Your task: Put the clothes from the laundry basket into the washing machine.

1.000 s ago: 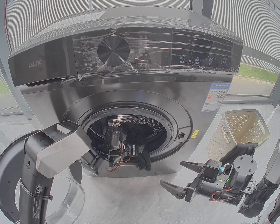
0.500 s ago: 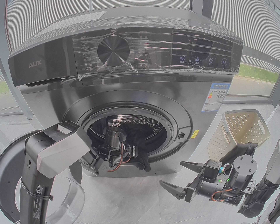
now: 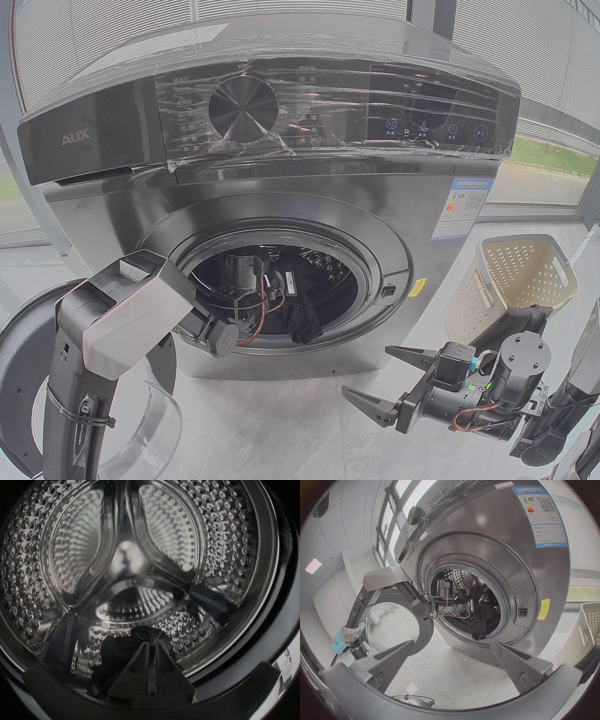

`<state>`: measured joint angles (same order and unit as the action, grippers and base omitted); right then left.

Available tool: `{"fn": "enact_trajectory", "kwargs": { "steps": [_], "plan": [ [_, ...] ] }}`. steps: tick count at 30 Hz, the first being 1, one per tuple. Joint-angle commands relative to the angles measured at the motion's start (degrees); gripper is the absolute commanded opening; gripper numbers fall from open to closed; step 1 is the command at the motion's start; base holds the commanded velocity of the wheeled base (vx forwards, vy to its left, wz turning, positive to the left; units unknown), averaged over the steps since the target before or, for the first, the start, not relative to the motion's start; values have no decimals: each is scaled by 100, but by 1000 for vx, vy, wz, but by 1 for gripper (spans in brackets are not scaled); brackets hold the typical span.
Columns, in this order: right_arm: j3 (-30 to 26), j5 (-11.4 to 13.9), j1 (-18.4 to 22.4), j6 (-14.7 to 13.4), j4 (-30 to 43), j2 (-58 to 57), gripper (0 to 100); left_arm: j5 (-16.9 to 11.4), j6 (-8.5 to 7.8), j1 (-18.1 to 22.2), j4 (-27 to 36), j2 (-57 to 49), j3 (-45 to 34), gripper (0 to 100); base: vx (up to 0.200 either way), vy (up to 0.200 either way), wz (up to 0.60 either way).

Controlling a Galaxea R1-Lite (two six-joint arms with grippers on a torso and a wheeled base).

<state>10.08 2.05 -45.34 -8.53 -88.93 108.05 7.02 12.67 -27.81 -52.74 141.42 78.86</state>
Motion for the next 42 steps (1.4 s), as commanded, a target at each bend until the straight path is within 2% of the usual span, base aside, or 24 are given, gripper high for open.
{"fn": "enact_trajectory", "kwargs": {
  "steps": [1, 4, 10, 11, 14, 17, 21, 32, 34, 35, 42],
  "plan": [
    [-6, 6, -1, 1, -1, -3, 100, 45, 25, 82, -35, 87, 314, 0, 0, 0, 0],
    [3, 6, -1, 1, -1, -3, 100, 221, 25, 118, -105, 263, 666, 0, 0, 0, 0],
    [-6, 6, -1, 1, -1, -12, 100, 238, 8, 100, -105, 298, 613, 0, 0, 0, 0],
    [3, 6, -1, 1, -1, -12, 100, 238, 17, 100, -105, 289, 595, 100, 0, 0, 0],
    [-6, -3, -1, 1, -1, -12, 100, 194, 43, 74, -53, 228, 332, 100, 0, 0, 0],
    [-6, 6, -1, 1, -1, -3, 100, 124, -1, 38, 53, 96, -73, 100, 0, 0, 0],
    [-24, 6, -1, 1, -1, 15, 100, -105, -27, -49, 220, 61, -556, 100, 0, 0, 0],
    [-24, 6, -1, 1, -1, 15, 100, -131, -27, -49, 246, 281, -538, 100, 0, 0, 0],
    [-24, 6, -1, 1, -1, 6, 100, -131, -98, -49, 246, 360, -565, 100, 0, 0, 0],
    [-24, 6, 7, 1, -1, -3, 100, -131, -159, -49, 238, 386, -565, 0, 0, 0, 0],
    [-24, 6, 7, 1, -1, -3, 100, -113, -150, -49, 167, 421, -275, 0, 0, 0, 0]
  ]
}}
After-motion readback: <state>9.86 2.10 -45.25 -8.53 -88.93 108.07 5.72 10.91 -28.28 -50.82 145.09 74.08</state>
